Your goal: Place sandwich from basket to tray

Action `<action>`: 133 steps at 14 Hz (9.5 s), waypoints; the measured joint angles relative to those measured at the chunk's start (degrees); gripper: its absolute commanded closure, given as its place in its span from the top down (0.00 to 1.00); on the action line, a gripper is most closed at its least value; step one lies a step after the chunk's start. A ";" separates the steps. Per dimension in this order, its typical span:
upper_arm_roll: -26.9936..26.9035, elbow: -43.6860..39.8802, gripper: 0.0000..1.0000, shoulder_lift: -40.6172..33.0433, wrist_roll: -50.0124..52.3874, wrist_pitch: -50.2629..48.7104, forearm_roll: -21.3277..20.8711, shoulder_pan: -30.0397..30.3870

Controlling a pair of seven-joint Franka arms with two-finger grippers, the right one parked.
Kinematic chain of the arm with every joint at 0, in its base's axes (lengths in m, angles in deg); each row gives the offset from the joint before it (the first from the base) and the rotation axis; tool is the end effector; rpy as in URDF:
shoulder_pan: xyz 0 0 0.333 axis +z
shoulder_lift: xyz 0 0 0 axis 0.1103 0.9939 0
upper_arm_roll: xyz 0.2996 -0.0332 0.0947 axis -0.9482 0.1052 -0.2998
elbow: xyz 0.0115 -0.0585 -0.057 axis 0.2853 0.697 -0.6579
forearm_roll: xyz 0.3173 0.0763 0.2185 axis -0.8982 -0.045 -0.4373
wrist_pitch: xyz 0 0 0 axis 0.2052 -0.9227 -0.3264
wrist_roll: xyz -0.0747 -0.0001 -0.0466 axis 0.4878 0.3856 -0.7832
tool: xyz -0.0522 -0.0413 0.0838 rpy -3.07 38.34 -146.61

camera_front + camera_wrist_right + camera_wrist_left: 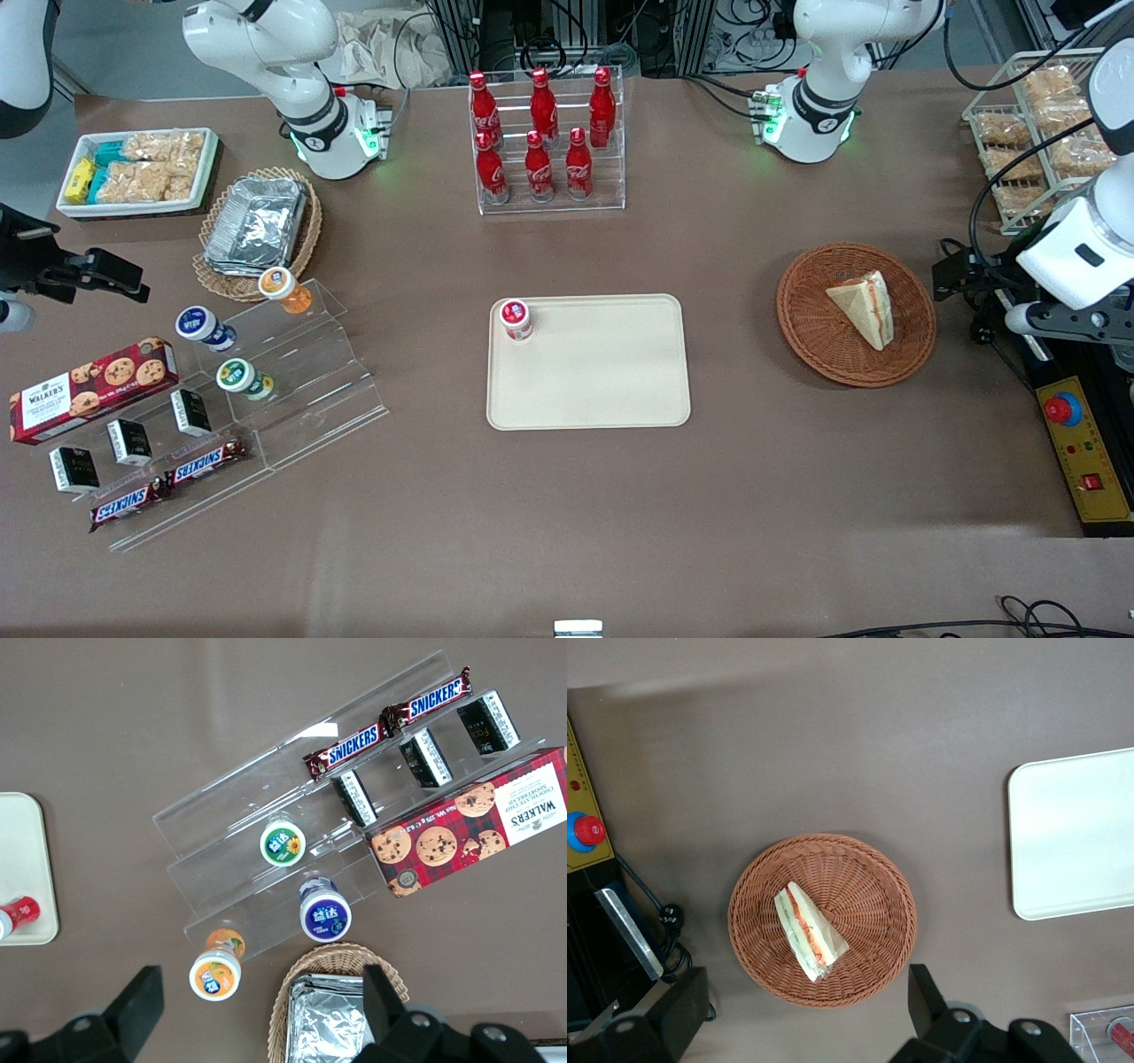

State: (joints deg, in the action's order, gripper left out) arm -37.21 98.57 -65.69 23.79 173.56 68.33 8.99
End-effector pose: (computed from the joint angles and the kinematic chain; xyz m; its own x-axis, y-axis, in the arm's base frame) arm 0.5883 -0.0346 0.5848 0.9893 -0.1345 -0.0566 -0.1337 -0.9909 0.0181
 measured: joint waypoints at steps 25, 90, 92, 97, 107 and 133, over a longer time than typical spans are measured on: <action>0.33 0.45 1.00 -0.17 2.58 -2.62 -0.05 -0.16; -5.41 36.90 0.40 -11.48 26.46 20.20 -0.05 -0.41; -3.59 33.77 0.40 -11.54 25.04 18.37 -0.05 -0.48; 6.69 29.97 0.40 -9.27 25.51 17.98 -0.02 -0.88; 20.71 18.21 0.40 10.65 42.08 19.47 -6.53 -6.23; 20.59 6.26 1.00 32.81 52.58 28.47 -16.49 -14.20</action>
State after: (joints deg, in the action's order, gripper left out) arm -16.62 104.83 -32.88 76.37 202.03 51.85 -5.21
